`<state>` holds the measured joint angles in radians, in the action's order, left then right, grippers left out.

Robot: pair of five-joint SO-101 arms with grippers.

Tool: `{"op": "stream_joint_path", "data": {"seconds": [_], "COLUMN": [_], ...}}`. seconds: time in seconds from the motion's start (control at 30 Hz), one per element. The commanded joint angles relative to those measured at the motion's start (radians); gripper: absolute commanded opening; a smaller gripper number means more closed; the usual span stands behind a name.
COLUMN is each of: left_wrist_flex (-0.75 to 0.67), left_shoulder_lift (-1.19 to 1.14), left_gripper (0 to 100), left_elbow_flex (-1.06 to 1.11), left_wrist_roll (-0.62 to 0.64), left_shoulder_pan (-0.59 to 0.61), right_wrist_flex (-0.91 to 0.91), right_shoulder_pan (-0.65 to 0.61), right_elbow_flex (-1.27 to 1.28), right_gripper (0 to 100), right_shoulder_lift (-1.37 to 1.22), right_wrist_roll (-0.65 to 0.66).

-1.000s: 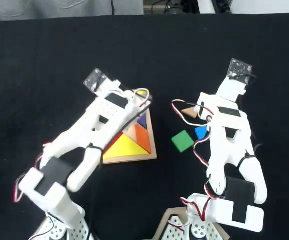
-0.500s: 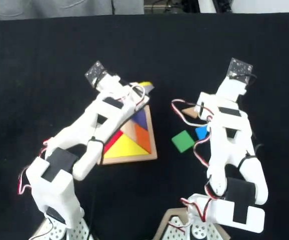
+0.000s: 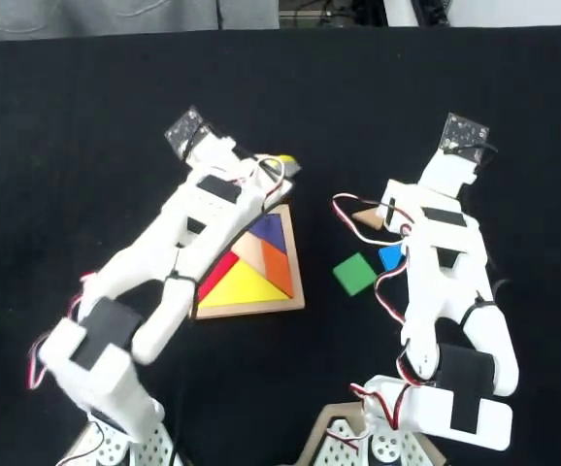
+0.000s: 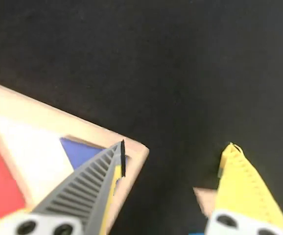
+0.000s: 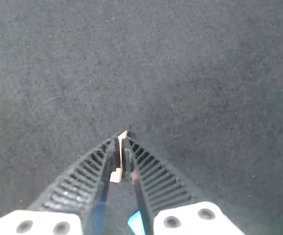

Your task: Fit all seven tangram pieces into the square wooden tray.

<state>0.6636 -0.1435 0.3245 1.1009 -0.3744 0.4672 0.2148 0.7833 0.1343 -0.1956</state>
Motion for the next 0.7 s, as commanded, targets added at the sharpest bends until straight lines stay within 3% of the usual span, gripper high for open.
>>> {"op": "stream_joint_path", "data": {"seconds": [0.0,0.2,0.67], "left_wrist_flex": [0.034,-0.140,-0.144], "left_shoulder_lift": [0.109,0.052,0.017], "left_gripper": [32,32,32], "left_elbow_flex": [0.061,0.174,0.156], "left_wrist_roll": [-0.006,-0.006,-0.006], "left_shoulder_pan": [-0.012,0.030,-0.001], "right_wrist_flex": [-0.014,-0.014,-0.014], "right_shoulder_pan": [-0.015,-0.015,-0.017], "right_elbow_flex": [-0.033,-0.033,-0.033], "right_gripper": [1.5,1.5,1.5], "right_shoulder_lift": [0.047,0.047,0.047], "right_wrist_roll": [-0.005,-0.005,-0.005]}}
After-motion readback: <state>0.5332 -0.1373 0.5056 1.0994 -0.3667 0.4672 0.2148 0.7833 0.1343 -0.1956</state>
